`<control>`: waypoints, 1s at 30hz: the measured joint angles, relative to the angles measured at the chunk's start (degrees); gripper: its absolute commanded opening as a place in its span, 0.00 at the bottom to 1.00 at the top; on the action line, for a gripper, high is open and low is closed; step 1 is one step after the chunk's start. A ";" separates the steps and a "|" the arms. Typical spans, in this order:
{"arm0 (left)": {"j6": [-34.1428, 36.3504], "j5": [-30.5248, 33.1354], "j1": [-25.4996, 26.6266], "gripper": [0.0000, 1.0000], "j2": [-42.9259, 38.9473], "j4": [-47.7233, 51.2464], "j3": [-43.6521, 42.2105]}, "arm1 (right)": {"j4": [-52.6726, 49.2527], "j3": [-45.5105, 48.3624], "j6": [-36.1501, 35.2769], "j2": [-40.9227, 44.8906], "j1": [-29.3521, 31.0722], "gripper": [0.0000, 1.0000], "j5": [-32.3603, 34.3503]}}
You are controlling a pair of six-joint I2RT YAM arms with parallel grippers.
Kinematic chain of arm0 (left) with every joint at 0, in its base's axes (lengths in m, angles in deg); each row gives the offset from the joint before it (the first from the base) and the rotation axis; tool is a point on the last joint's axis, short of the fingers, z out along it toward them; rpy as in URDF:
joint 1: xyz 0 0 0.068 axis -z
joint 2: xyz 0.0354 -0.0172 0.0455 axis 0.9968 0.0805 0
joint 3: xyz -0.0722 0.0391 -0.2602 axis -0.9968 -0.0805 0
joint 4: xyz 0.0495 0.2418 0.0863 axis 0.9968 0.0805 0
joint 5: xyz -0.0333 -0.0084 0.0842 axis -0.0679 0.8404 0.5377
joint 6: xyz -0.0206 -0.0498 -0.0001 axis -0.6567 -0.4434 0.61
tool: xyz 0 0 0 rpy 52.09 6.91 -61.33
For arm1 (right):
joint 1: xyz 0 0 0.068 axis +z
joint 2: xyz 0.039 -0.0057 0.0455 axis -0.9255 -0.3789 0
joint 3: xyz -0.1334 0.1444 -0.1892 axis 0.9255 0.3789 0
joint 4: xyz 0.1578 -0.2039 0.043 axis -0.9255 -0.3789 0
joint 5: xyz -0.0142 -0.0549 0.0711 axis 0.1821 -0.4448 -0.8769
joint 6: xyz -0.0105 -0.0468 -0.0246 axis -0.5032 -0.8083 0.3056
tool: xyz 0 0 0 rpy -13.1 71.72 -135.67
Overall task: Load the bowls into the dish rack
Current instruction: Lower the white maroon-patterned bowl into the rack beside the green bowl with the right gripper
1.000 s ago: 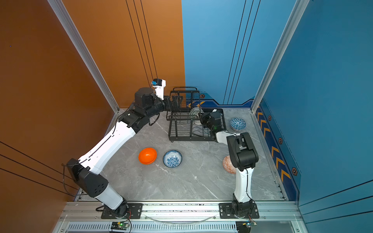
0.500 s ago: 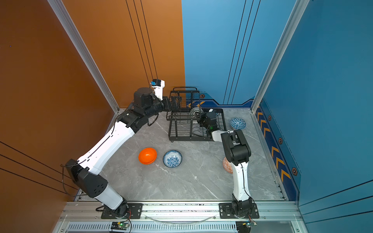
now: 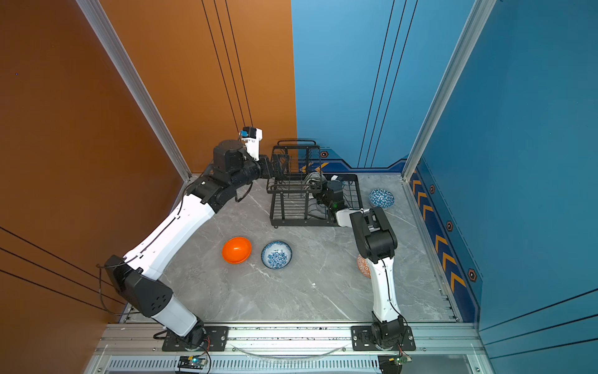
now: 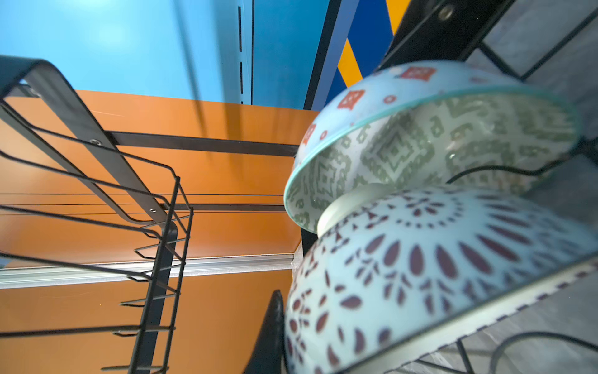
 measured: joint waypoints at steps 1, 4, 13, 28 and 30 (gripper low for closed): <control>-0.02 0.00 -0.04 0.98 0.00 0.00 0.00 | 0.02 -0.04 0.07 -0.04 0.02 0.00 0.17; 0.00 -0.04 -0.15 0.98 0.00 0.00 0.02 | 0.15 -0.04 0.44 -0.07 0.04 0.00 0.59; -0.02 -0.92 -0.31 0.98 0.04 0.00 0.07 | 2.73 1.70 1.55 -0.04 0.63 0.00 2.40; -0.04 -1.62 -0.81 0.98 0.09 0.00 0.07 | 4.59 6.08 3.10 1.70 1.33 0.00 4.44; -0.07 -1.77 -0.81 0.98 0.09 0.00 0.07 | 4.09 6.12 3.30 1.92 1.49 0.00 4.94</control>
